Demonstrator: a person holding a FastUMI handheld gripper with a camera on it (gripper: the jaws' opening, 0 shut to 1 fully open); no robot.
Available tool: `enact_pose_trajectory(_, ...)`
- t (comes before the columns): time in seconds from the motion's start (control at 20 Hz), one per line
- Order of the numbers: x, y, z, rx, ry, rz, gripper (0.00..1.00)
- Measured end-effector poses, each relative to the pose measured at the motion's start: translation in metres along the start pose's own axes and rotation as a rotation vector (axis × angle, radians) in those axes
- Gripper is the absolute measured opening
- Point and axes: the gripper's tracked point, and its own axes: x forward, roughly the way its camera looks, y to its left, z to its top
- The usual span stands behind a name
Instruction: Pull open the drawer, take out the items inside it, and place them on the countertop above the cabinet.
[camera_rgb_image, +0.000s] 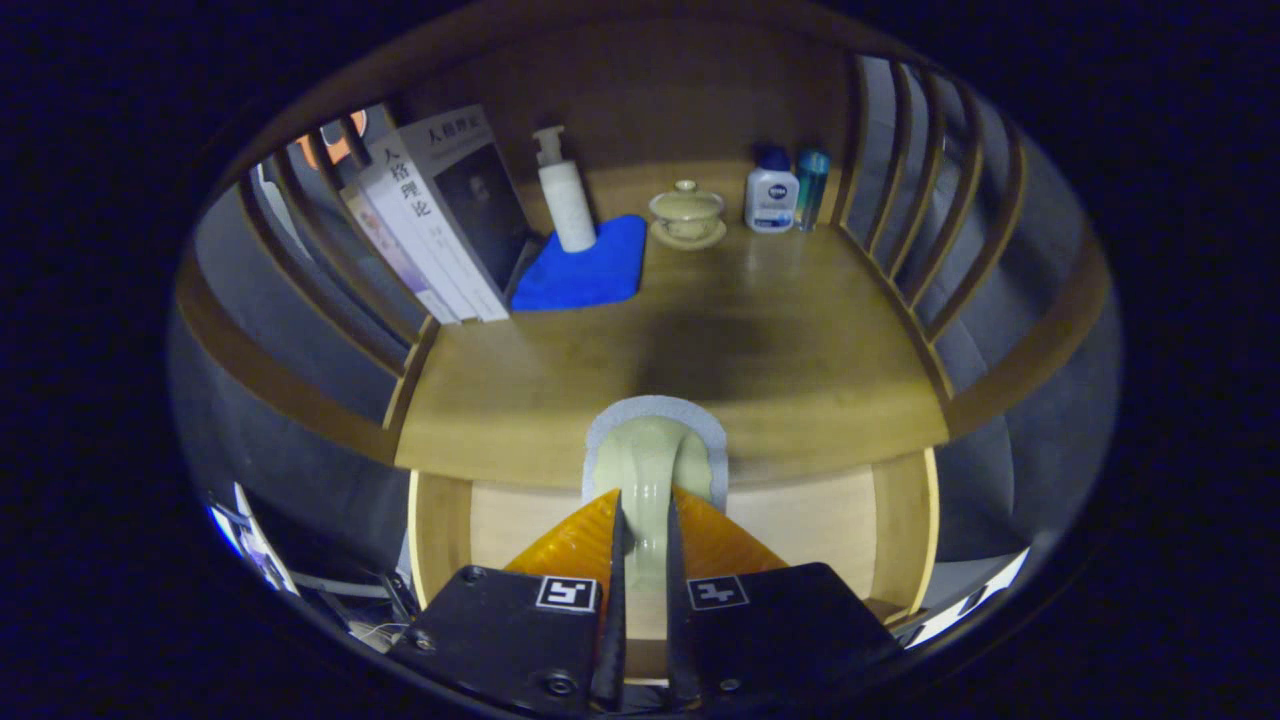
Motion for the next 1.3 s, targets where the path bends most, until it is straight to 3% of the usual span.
enact_pose_trajectory(0.4,0.053,-0.004,0.051,-0.027,0.067,-0.022,0.2)
enact_pose_trajectory(0.75,0.078,-0.011,0.05,-0.019,0.163,-0.024,0.22)
enact_pose_trajectory(1.0,0.079,-0.013,0.053,-0.01,0.132,-0.039,0.23)
enact_pose_trajectory(1.15,0.081,-0.017,0.056,0.032,0.097,-0.052,0.36)
enact_pose_trajectory(1.3,0.077,-0.014,0.056,0.048,0.033,-0.011,0.48)
